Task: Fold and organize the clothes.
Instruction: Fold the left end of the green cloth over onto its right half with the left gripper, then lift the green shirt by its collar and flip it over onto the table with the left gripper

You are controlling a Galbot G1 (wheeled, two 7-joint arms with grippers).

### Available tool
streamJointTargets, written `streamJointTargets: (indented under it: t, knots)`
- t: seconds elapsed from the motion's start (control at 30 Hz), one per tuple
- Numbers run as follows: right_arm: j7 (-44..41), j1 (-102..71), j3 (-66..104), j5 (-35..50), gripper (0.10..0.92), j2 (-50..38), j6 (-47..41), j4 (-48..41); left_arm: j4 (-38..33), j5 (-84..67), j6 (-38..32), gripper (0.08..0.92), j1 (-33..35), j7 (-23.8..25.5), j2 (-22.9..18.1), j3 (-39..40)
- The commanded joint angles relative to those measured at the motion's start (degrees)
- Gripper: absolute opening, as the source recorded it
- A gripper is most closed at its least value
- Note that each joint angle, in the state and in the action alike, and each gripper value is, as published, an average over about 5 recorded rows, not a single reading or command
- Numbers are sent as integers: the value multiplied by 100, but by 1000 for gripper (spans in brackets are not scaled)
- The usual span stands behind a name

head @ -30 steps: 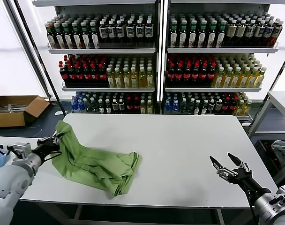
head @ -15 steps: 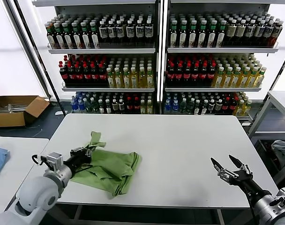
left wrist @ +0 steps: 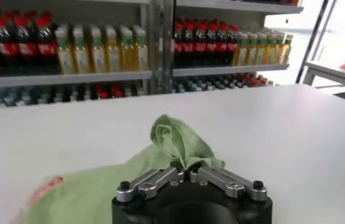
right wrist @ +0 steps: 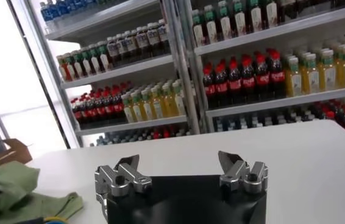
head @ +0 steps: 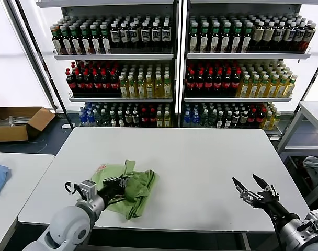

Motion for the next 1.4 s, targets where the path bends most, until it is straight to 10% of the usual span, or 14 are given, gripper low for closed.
streamJointTargets:
  t: [0.03, 0.57, 0.87, 1.4]
  knots:
    - [-5, -17, -32, -23, 823, 28, -1, 19, 342, 40, 45, 138, -172, -237, -352, 623]
    - [16, 73, -344, -145, 823, 126, -16, 97, -625, -766, 45, 586, 71, -819, -404, 189]
    - [-44, 11, -406, -195, 823, 161, 11, 122, 103, -1023, 32, 805, 165, -67, 303, -1333]
    - [-125, -9, -482, -277, 823, 183, 78, -24, 2122, -768, -25, 823, -209, 485, 334, -1287]
